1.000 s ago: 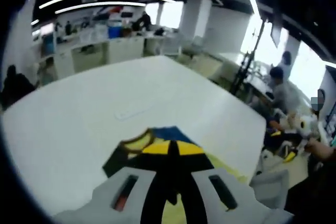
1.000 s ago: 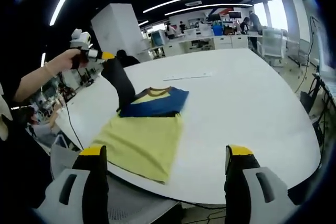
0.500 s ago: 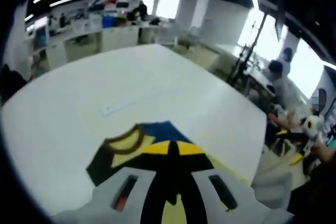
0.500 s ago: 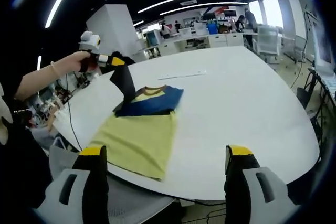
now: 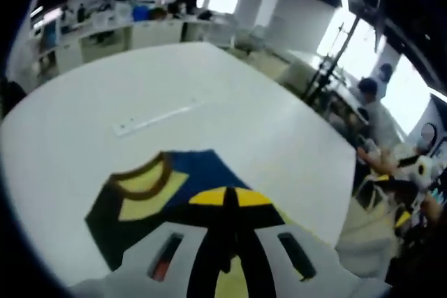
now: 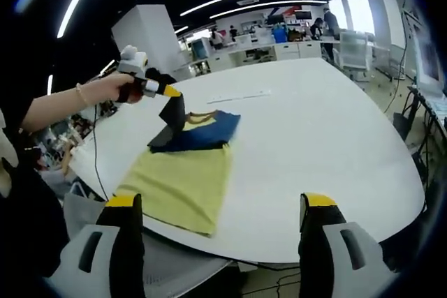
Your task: Fold the garment on the visible template until the final outline fits inside the template.
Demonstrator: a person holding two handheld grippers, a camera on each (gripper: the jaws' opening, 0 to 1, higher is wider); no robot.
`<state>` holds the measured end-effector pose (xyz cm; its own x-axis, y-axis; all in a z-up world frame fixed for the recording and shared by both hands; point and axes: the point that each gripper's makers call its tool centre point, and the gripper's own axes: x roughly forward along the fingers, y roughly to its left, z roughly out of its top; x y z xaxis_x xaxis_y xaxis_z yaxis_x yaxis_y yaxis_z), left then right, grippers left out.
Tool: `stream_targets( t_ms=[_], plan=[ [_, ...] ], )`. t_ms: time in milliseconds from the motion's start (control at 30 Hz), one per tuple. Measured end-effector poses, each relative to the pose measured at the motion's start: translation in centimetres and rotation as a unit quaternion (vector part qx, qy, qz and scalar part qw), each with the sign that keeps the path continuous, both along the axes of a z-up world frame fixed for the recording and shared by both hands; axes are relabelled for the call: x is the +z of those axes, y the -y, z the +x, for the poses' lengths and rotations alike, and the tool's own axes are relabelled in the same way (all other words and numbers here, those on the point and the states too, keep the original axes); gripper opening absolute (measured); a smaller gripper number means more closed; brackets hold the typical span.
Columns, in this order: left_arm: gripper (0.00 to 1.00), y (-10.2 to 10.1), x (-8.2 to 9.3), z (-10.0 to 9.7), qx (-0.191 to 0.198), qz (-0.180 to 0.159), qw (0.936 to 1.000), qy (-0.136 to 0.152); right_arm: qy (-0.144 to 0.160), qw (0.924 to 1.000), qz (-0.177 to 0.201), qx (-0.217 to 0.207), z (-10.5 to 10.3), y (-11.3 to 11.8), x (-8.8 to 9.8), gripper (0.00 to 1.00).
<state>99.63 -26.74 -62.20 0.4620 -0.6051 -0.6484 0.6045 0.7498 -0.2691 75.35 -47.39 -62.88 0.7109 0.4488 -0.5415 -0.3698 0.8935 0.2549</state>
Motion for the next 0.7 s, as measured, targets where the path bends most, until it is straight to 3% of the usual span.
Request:
stream_targets(
  t_ms=[700],
  plan=[
    [0.0,4.9,-5.6,0.9,0.001,0.009,0.9996,-0.025,-0.02,0.9998,0.004,-0.003,0.6,0.9,-1.9,0.93]
  ],
)
